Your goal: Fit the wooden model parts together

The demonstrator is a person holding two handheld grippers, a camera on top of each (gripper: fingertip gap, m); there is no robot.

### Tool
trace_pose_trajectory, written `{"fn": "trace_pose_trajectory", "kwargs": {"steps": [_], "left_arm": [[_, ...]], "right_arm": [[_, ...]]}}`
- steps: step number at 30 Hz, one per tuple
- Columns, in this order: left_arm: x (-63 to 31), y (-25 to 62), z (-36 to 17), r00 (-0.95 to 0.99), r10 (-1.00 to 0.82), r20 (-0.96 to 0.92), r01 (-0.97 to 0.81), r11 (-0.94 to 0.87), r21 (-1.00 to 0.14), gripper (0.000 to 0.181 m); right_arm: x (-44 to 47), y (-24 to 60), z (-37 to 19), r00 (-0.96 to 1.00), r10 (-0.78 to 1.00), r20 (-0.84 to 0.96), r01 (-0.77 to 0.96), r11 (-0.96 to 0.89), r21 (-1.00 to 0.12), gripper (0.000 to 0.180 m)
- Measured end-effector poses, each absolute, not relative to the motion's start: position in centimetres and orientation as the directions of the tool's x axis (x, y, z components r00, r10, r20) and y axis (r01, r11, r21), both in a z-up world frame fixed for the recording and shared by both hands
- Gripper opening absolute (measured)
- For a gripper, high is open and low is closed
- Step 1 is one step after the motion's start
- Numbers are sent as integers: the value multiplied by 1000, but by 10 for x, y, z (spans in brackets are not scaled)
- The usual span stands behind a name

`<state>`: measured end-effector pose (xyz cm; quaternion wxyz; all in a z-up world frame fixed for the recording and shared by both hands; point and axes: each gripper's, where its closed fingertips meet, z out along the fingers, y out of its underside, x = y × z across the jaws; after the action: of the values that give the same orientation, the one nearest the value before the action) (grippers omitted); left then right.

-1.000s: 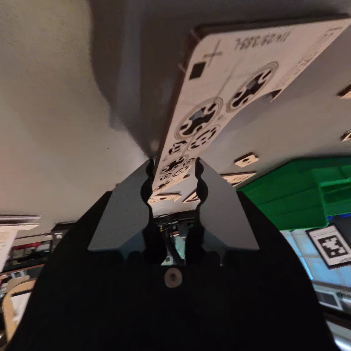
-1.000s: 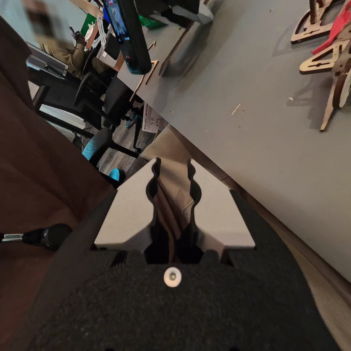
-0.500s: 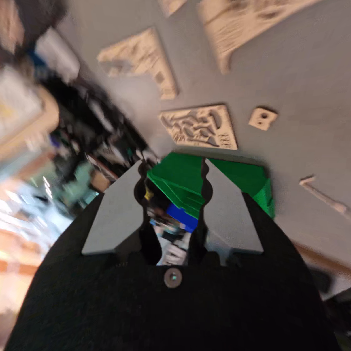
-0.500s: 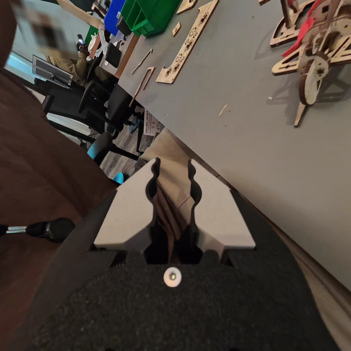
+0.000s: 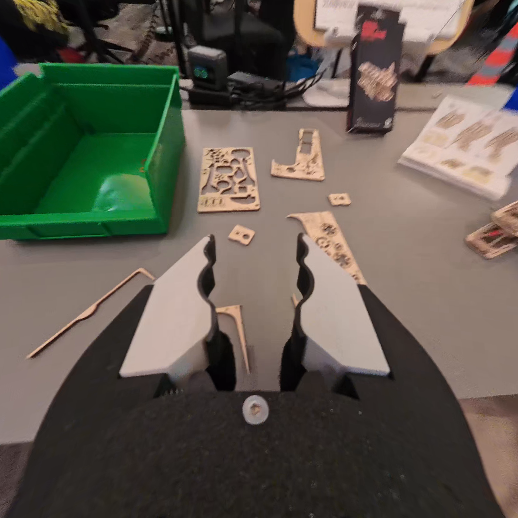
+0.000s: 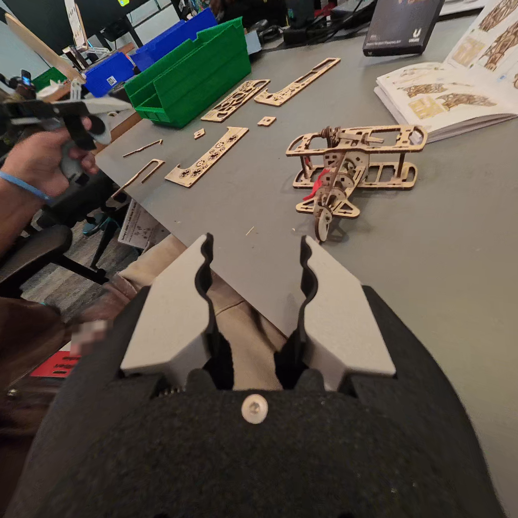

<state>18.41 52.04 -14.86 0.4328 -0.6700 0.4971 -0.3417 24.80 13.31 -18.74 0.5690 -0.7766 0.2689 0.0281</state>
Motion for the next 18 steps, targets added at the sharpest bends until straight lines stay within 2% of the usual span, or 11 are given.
{"fn": "trace_pose_trajectory", "kwargs": {"steps": [1, 3, 6, 8, 10, 18], "left_arm": [[182, 522, -154, 291, -956, -18, -405, -106, -908, 62], [182, 521, -163, 285, -958, -42, -448, -94, -889, 58], [188, 511, -186, 248, -965, 82, -509, -202, -837, 62], [191, 502, -188, 211, -967, 145, -507, -235, -829, 54], [193, 503, -179, 209, -971, 120, -471, -207, -858, 47], [194, 499, -194, 191, -979, 65, -545, -161, -823, 54]], "right_arm": [[249, 134, -189, 851, -388, -354, -455, -205, -867, 63], [252, 136, -191, 851, -401, -339, -444, -204, -873, 67], [247, 141, -197, 865, -391, -315, -431, -254, -866, 67], [246, 143, -199, 872, -399, -282, -408, -278, -870, 66], [243, 145, -202, 882, -397, -255, -387, -300, -872, 65], [239, 150, -203, 890, -373, -264, -385, -301, -872, 63]]}}
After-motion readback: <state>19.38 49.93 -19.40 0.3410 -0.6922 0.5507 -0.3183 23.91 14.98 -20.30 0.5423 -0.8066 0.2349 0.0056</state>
